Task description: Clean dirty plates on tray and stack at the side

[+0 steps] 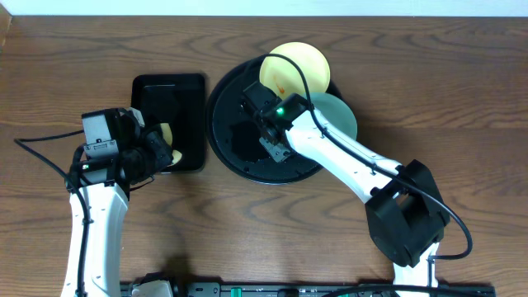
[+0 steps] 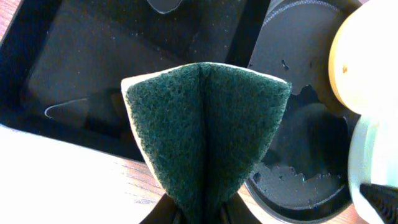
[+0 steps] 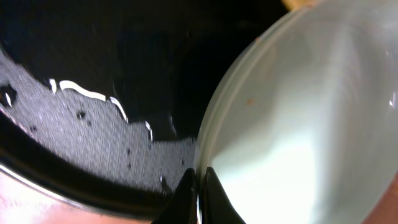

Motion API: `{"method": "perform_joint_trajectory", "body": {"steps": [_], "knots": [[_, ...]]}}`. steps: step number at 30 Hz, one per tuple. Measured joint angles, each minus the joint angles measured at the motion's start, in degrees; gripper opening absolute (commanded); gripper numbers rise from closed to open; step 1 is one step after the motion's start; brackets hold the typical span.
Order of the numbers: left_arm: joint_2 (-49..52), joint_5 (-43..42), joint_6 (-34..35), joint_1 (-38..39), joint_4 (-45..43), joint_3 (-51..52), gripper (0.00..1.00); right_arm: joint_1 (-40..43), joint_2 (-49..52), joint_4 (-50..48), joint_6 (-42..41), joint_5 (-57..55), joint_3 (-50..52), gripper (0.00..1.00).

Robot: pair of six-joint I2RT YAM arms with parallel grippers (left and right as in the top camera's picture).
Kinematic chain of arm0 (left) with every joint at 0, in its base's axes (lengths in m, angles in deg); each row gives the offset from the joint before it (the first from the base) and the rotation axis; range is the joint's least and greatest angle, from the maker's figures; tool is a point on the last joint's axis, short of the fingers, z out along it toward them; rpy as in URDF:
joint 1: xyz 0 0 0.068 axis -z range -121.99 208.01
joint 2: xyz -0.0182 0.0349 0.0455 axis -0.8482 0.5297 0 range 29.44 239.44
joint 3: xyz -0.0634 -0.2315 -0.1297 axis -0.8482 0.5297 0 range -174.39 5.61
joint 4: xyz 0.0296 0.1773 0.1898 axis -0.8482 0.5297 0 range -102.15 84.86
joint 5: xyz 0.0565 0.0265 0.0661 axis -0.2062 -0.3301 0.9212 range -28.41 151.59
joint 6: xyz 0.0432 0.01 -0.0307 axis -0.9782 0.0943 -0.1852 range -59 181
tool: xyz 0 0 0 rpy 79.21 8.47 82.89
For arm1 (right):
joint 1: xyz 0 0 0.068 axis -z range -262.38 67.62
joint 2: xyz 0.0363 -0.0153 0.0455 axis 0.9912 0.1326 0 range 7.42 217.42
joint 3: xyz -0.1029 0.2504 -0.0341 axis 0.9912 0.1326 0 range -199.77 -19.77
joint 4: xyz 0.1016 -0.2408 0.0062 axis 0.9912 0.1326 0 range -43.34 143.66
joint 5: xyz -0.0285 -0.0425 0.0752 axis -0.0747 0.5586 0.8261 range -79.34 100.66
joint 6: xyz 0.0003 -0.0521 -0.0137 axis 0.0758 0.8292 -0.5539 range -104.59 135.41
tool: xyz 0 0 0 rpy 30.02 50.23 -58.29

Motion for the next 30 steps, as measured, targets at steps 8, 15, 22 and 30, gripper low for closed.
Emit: {"method": "perform_joint_trajectory", "body": {"steps": [8, 15, 22, 30], "knots": [[0.00, 0.00, -0.02, 0.00, 0.00, 0.00, 0.14, -0.35, -0.09, 2.95, 1.70, 0.72, -0.44, 0.01], [0.00, 0.00, -0.02, 0.00, 0.00, 0.00, 0.14, -0.83, -0.09, 3.26, 2.19, 0.04, -0.76, 0.01], [0.00, 0.00, -0.02, 0.00, -0.02, 0.00, 0.14, -1.14, -0.11, 3.28, 5.55, -3.91, -1.09, 0.01], [0.00, 0.00, -0.02, 0.00, -0.02, 0.00, 0.14, -1.18, -0.11, 2.16, 8.17, -6.60, -1.25, 0.01]]}}
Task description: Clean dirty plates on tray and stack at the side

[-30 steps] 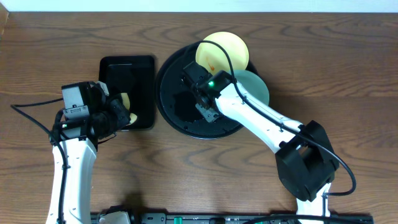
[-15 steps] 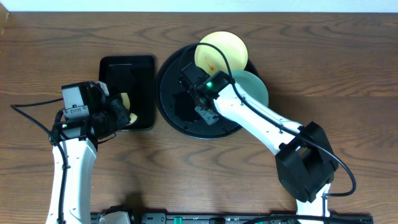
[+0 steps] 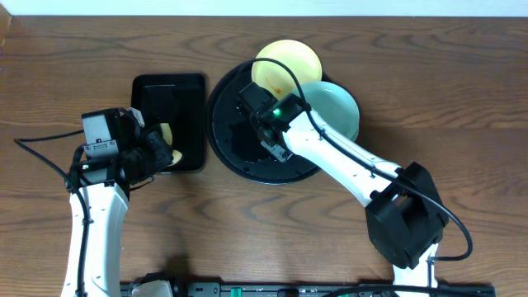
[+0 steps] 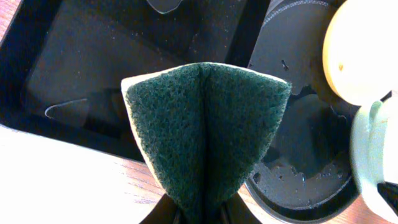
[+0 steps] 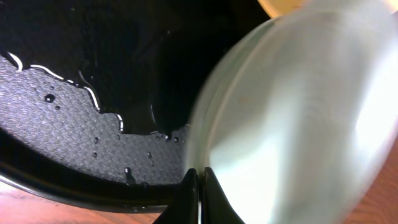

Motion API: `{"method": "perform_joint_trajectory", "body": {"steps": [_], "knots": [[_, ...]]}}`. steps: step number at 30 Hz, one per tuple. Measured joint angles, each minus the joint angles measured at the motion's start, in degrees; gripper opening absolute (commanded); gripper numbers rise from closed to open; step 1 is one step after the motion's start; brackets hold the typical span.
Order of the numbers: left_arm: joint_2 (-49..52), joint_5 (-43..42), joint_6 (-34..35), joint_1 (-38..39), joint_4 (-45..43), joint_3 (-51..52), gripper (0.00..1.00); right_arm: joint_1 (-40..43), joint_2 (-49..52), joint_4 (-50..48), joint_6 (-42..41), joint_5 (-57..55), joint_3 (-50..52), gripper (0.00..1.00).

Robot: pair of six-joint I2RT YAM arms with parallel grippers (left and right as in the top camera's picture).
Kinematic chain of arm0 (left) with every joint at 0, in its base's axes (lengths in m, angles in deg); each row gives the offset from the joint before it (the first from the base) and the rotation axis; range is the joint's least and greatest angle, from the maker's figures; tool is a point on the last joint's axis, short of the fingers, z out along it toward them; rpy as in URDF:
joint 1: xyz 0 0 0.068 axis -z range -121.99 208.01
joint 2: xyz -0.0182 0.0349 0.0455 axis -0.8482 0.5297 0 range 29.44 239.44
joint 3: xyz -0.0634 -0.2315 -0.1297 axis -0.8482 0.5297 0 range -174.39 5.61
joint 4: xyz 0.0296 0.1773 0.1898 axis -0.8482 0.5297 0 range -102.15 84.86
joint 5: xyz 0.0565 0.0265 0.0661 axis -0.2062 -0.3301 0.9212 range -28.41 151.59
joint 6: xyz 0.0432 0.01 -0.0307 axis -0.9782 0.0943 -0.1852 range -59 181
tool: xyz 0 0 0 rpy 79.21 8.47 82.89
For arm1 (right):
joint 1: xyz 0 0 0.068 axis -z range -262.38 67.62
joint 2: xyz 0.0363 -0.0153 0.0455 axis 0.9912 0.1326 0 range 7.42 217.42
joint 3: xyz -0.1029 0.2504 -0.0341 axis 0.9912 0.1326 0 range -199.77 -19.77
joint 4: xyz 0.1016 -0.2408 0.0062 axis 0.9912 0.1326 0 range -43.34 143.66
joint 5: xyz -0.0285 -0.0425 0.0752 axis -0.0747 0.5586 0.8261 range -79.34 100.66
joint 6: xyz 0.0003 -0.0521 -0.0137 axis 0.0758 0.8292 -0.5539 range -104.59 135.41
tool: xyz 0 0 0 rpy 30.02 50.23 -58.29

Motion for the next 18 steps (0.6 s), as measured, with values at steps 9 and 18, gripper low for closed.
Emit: {"method": "perform_joint_trajectory", "body": {"steps": [9, 18], "knots": [[0.00, 0.00, 0.00, 0.00, 0.00, 0.00, 0.14, -0.28, -0.31, 0.94, 0.74, -2.84, -0.61, 0.01], [0.00, 0.00, -0.02, 0.00, 0.02, 0.00, 0.14, -0.33, -0.50, 2.34, -1.25, 1.14, -0.61, 0.17]]}}
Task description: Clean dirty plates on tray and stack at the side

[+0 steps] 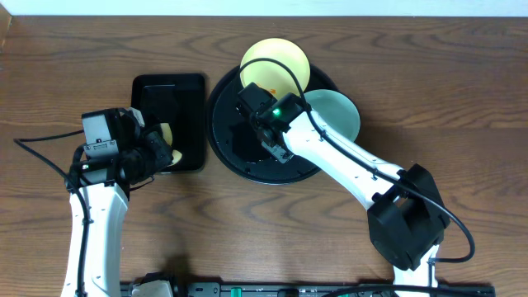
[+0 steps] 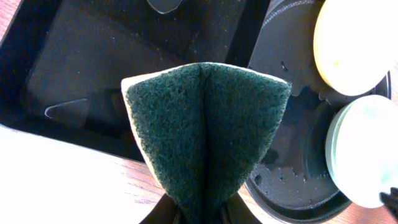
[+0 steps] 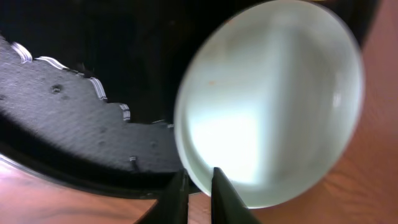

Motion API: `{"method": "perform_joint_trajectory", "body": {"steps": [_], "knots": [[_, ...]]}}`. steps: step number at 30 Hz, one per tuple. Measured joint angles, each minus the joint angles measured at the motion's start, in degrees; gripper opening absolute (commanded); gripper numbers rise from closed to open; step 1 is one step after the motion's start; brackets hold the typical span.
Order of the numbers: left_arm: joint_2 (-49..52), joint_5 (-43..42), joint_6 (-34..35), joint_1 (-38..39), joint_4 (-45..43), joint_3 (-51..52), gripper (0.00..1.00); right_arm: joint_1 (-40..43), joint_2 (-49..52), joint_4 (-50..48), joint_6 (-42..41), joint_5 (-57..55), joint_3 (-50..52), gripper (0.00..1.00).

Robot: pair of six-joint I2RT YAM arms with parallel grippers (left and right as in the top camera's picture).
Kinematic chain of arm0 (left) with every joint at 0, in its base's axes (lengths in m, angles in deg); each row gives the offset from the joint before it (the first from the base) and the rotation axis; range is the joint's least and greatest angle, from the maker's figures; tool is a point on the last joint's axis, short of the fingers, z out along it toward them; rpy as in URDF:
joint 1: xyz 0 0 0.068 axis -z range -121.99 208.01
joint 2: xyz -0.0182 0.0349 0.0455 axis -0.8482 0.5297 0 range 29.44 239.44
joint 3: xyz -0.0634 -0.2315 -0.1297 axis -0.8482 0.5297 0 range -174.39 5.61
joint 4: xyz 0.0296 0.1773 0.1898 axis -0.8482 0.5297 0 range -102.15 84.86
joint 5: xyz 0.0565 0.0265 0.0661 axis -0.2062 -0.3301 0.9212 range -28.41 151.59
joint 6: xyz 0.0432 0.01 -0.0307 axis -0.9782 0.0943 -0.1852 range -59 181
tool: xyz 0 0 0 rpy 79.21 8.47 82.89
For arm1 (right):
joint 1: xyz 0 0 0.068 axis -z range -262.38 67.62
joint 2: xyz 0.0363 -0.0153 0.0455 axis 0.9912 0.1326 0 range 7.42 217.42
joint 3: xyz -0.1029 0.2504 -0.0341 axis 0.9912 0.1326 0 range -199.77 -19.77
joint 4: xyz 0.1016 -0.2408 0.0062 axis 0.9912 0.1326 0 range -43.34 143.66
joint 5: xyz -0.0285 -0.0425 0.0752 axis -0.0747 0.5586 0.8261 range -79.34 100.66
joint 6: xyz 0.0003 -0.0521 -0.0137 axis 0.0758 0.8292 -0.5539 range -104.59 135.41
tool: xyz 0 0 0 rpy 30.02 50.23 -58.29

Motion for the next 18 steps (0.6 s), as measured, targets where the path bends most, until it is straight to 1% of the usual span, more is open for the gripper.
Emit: {"method": "perform_joint_trajectory", "body": {"steps": [2, 7, 10, 15, 18], "knots": [[0.00, 0.02, 0.00, 0.00, 0.00, 0.00, 0.14, 0.00, 0.00, -1.22, -0.90, 1.79, 0.02, 0.20], [0.00, 0.02, 0.00, 0.00, 0.09, 0.00, 0.14, 0.79, -0.11, -10.05, -3.28, 3.72, 2.73, 0.20], [0.00, 0.02, 0.00, 0.00, 0.20, 0.00, 0.14, 2.54, -0.11, -13.46, -4.98, 4.26, 5.68, 0.16], [0.00, 0.02, 0.00, 0.00, 0.20, 0.00, 0.14, 5.16, -0.11, -16.90, -6.40, 5.97, 8.94, 0.17], [0.00, 0.00, 0.00, 0.00, 0.20, 0.00, 0.14, 5.33, -0.11, -18.93, -6.71, 8.00, 10.25, 0.17]]}}
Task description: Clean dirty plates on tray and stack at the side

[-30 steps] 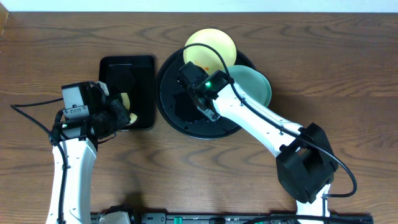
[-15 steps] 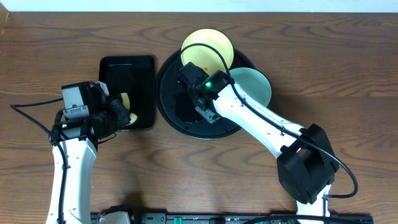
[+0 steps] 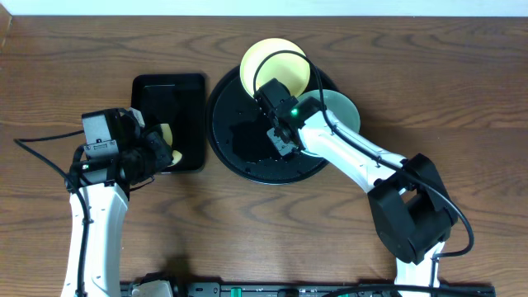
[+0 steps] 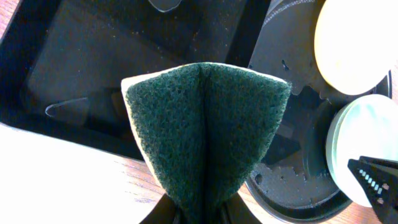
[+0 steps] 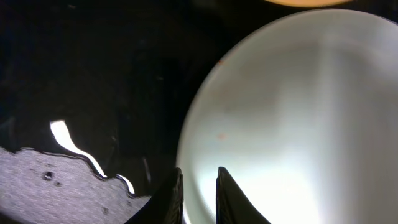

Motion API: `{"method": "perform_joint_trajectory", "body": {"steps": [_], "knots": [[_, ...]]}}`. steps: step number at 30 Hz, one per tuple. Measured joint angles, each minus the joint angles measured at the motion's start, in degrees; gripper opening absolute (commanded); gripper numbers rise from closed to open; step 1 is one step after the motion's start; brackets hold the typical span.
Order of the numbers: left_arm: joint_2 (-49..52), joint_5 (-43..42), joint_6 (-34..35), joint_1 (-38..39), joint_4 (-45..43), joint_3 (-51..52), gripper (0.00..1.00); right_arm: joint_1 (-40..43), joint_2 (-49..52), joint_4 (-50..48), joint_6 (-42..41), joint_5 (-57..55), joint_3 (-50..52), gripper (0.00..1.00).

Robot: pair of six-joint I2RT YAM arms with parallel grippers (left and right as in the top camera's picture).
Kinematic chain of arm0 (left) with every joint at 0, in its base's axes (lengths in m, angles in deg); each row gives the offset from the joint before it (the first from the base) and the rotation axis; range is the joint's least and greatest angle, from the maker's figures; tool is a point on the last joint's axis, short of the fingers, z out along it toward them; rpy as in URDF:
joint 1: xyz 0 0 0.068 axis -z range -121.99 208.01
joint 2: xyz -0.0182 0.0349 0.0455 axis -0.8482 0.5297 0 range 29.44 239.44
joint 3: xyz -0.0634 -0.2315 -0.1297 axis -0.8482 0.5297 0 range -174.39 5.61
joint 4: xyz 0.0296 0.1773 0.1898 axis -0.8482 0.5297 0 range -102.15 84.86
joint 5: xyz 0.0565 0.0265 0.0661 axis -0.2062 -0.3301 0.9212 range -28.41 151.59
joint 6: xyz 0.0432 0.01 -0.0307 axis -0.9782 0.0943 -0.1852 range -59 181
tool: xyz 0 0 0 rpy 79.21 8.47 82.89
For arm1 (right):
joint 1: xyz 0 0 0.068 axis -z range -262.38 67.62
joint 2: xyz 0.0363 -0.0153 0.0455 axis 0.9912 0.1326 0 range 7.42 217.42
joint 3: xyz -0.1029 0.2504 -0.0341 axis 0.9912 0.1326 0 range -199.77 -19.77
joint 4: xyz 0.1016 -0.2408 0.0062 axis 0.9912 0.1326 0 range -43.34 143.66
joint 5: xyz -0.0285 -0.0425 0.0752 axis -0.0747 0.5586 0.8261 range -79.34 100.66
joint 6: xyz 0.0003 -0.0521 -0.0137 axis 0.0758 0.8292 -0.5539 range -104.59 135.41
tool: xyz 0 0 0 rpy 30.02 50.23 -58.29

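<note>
A pale green plate [image 3: 340, 115] lies on the right side of the round black tray [image 3: 239, 144] and overhangs its rim. A yellow plate [image 3: 275, 64] lies at the tray's far edge. My right gripper [image 5: 199, 173] is open and low over the green plate [image 5: 292, 124], one finger on each side of its left rim. My left gripper [image 4: 202, 214] is shut on a folded green scouring sponge [image 4: 205, 130], held above the near right corner of the rectangular black tray [image 3: 169, 91].
Water pools in the round tray [image 5: 56, 180]. The rectangular tray [image 4: 81, 74] stands just left of it, also wet. Bare wooden tabletop [image 3: 429, 82] lies to the right of the plates and along the front.
My right gripper has come closer to the green plate's left rim, and its fingers stand a little further apart. The plates, the left gripper and the sponge have not moved.
My right gripper was shut on the green plate's rim over the round tray, and still gripped it a second later. Then its fingers were parted and the plate lay flat at the tray's right. The yellow plate shifted left meanwhile. The left gripper held the sponge throughout.
</note>
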Motion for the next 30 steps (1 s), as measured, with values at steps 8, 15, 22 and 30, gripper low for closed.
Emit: {"method": "perform_joint_trajectory", "body": {"steps": [8, 15, 22, 30], "knots": [[0.00, 0.00, 0.00, 0.00, 0.00, 0.00, 0.14, -0.13, 0.00, -2.51, -0.68, 2.05, 3.17, 0.16], [0.00, 0.00, 0.00, 0.00, 0.00, 0.00, 0.14, -0.13, 0.00, -3.41, -0.83, 2.34, 3.61, 0.11], [0.00, 0.00, 0.00, 0.00, 0.02, 0.00, 0.14, -0.13, -0.02, -4.98, -1.20, 2.40, 5.79, 0.02], [0.00, 0.00, 0.00, 0.00, 0.02, 0.00, 0.14, -0.17, -0.02, -3.02, -1.25, 1.44, 4.68, 0.01]]}}
